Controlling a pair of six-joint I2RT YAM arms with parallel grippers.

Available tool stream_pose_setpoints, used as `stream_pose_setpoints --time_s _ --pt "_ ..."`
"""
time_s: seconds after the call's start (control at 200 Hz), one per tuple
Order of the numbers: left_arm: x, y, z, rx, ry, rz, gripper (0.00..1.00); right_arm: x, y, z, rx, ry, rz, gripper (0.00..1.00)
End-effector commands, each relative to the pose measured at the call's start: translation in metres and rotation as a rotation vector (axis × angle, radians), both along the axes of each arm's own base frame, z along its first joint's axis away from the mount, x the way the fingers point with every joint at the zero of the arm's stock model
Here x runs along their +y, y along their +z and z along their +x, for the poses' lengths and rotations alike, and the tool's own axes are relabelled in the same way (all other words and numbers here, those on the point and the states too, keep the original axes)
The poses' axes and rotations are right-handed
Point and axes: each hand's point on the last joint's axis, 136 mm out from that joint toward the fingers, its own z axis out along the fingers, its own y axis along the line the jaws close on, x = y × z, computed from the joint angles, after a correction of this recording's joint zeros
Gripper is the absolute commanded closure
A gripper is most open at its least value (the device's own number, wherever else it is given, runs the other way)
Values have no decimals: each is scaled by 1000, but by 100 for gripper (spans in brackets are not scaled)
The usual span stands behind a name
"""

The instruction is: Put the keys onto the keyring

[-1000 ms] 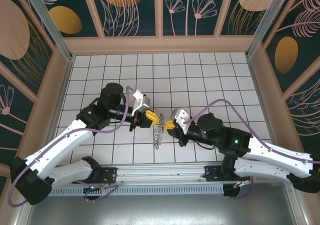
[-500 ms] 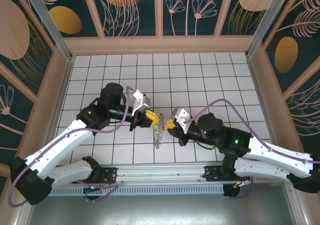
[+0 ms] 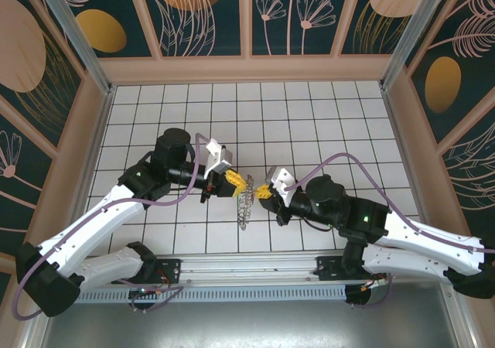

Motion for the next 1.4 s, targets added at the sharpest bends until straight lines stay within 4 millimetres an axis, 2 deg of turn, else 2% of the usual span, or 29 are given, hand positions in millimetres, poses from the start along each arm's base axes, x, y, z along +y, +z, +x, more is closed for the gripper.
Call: stream_pose_setpoints --time_s 0.0,1.396 --pt "-2 15 -4 -49 -24 -48 100 -1 15 3 -12 -24 48 100" --pt "-2 15 -5 -48 -29 -52 100 5 27 5 -48 -12 79 100"
